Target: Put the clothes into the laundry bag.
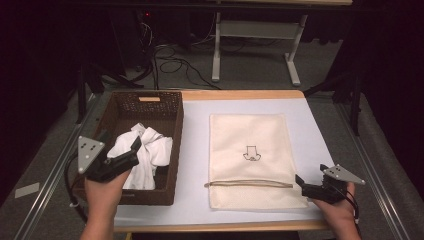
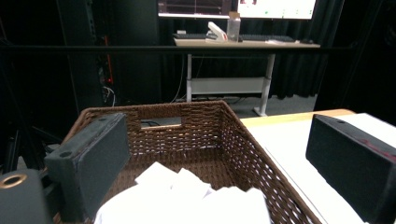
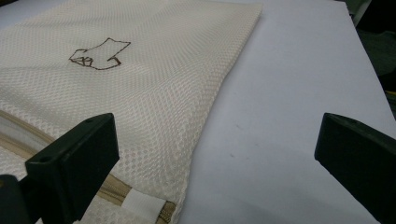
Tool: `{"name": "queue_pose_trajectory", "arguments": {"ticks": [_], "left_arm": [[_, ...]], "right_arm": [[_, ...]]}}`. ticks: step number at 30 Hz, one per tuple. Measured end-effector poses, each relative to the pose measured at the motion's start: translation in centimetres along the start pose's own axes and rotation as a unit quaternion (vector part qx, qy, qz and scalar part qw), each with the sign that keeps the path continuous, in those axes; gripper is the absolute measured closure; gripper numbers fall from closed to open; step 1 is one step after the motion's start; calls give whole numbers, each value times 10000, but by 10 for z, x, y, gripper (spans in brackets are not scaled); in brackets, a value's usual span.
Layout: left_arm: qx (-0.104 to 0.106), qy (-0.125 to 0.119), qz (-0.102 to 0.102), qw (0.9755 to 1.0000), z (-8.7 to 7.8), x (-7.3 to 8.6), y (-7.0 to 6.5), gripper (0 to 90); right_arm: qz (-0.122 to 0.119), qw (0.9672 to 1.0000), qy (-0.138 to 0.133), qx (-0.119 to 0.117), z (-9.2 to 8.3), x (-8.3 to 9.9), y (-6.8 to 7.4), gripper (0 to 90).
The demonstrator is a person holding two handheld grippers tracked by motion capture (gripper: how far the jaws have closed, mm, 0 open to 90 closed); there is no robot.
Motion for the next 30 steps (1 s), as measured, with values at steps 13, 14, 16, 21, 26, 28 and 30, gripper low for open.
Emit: {"name": "queue_pose_trajectory", "arguments": {"ticks": [13, 14, 16, 21, 26, 28, 30], "left_arm": [[-47, 609, 295, 9977, 59, 22, 37, 99], [-47, 609, 295, 9977, 59, 22, 37, 95], [9, 923, 6, 9957, 63, 36, 41, 51], [-56, 903, -122, 9958, 62, 39, 48, 43], [68, 1827, -372, 9824, 73, 64, 49, 3], [54, 1990, -399, 9792, 75, 69, 50, 3], [28, 2518, -571, 9661, 78, 83, 52, 2]], "right_arm": [[-127, 9998, 93, -89, 3, 2, 4, 4], [-142, 9998, 110, -92, 3, 3, 4, 4], [-156, 9998, 114, -95, 4, 4, 4, 4], [-84, 9999, 120, -81, 3, 4, 4, 4], [-129, 9998, 125, -96, 4, 4, 5, 4], [-133, 9998, 125, -93, 4, 4, 5, 4], [-130, 9998, 141, -97, 3, 5, 5, 4]]}}
Point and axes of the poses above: each handheld gripper's, and its own axes: z roughly forward along the jaws, x roughly out of its underside, y roughly to its left, the point moved 9 cm from there along z, roughly forward along the jaws, and after that the axes turned 9 degrees about x, right-handed, at the moved point
